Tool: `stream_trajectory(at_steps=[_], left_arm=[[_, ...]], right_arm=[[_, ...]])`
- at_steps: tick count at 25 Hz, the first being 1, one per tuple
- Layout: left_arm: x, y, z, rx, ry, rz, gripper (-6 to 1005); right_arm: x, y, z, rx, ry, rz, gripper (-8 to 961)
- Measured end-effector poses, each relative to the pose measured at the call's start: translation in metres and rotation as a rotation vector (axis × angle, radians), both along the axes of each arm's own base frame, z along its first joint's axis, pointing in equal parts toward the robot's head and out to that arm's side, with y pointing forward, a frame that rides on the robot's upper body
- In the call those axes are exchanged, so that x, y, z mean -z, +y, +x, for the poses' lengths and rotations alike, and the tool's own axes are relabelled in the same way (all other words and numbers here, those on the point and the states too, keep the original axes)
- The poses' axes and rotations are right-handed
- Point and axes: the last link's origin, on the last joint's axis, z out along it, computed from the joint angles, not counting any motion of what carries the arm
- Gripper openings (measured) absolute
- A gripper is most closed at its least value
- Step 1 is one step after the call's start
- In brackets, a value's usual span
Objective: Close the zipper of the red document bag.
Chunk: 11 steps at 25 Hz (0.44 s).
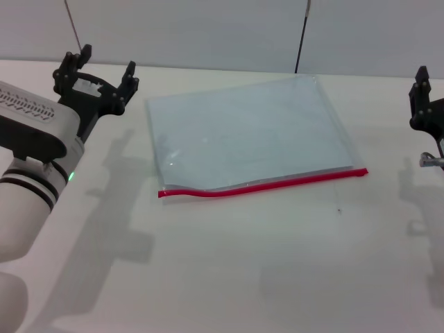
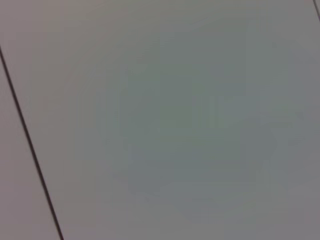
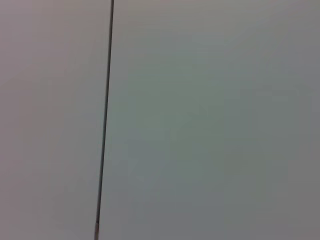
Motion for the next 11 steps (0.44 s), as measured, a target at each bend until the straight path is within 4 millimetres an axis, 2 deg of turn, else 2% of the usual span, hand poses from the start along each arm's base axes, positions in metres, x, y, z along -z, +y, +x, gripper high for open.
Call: stream_trajectory(at_steps=[11], left_arm=[[0.0042,0.0026,-0.0023,-0.02,-0.012,-0.01,757]], right_arm=[[-0.0001,0.0006,0.0027,0.008,-0.006,-0.005,469]])
